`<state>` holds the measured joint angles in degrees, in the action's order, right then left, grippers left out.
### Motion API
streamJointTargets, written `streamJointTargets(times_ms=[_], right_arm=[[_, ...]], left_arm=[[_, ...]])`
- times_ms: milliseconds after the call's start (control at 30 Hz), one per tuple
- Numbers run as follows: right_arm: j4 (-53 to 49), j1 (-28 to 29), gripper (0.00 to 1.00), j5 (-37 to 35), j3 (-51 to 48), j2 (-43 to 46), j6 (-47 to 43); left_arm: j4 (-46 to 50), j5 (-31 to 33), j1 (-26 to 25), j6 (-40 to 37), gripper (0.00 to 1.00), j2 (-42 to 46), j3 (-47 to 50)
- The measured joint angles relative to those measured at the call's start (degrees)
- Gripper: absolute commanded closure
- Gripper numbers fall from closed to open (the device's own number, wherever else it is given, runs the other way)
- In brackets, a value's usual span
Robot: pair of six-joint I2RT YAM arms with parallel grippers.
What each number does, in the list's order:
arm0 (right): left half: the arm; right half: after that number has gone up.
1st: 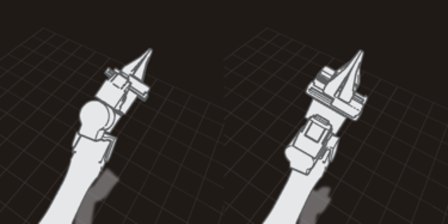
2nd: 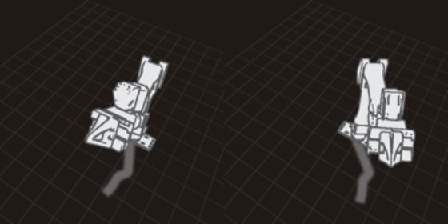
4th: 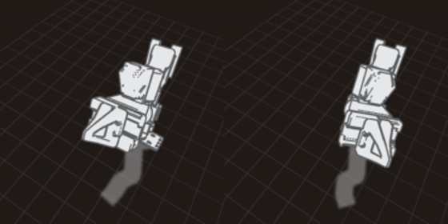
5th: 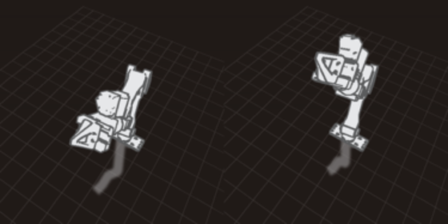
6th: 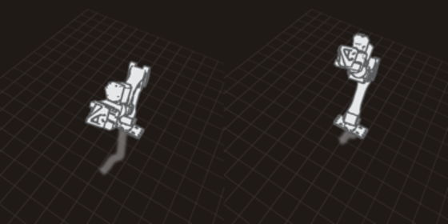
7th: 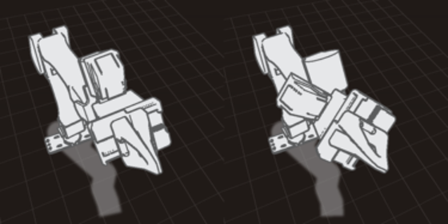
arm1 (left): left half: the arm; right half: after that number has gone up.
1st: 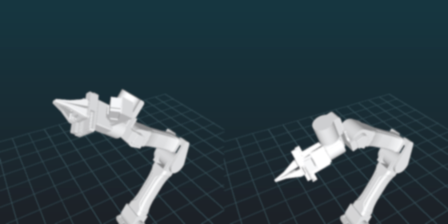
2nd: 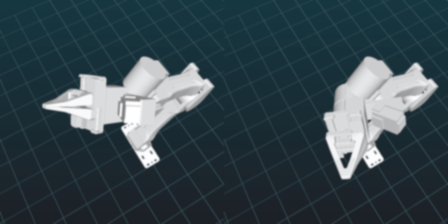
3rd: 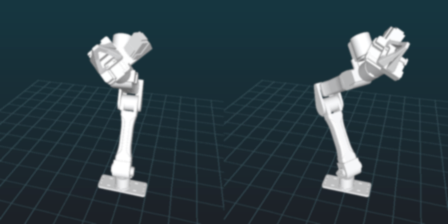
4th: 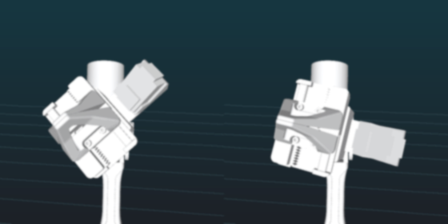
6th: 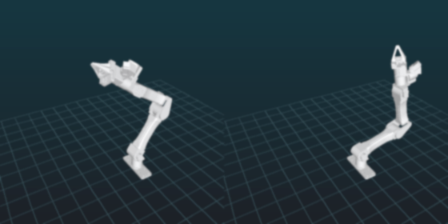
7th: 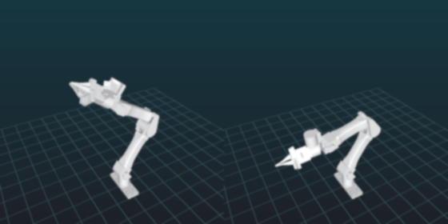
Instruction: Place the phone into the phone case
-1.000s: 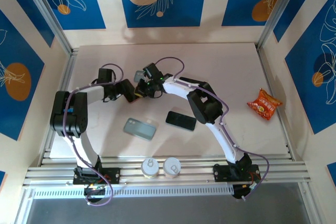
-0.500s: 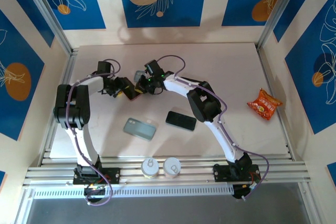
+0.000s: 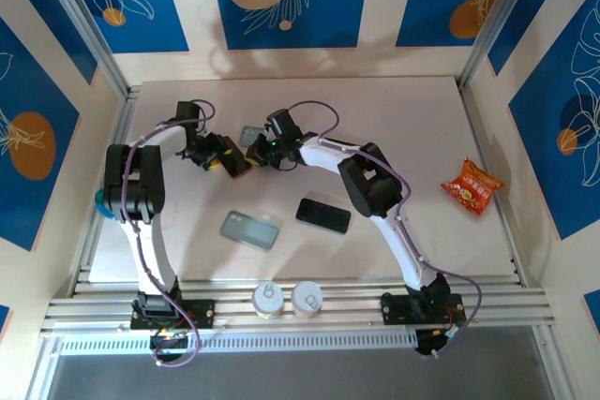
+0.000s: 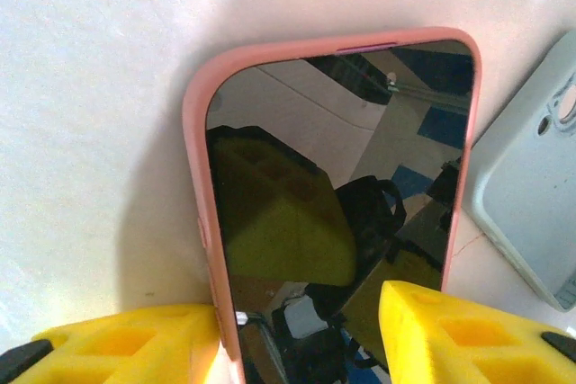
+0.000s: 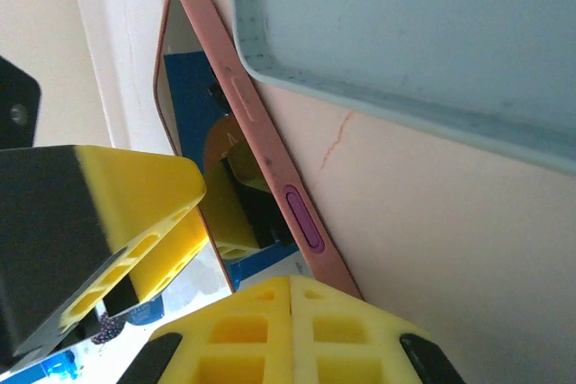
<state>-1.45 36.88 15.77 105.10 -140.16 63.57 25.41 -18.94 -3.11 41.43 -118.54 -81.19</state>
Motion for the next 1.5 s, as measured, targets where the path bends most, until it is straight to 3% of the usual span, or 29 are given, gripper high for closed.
streamJointTargets(times_ms=[533,933,1167,1500], right_arm=[[5.31,-4.94,1.00,2.78,-16.83,19.87,-3.23],[4.22,-6.03,1.00,2.95,-27.52,23.32,-5.95],[3.58,-6.25,1.00,2.97,-28.41,23.37,-6.54],[3.50,-6.56,1.00,3.32,-28.55,23.74,-7.08]], left_arm=[[6.86,0.31,-0.22,-1.46,0.47,-4.96,-8.92],[7.28,0.28,-0.59,-1.46,0.47,-7.65,-13.27],[6.34,0.35,-0.96,-1.49,0.47,-7.72,-13.49],[-2.03,1.07,-1.86,-1.55,0.47,-8.76,-13.70]])
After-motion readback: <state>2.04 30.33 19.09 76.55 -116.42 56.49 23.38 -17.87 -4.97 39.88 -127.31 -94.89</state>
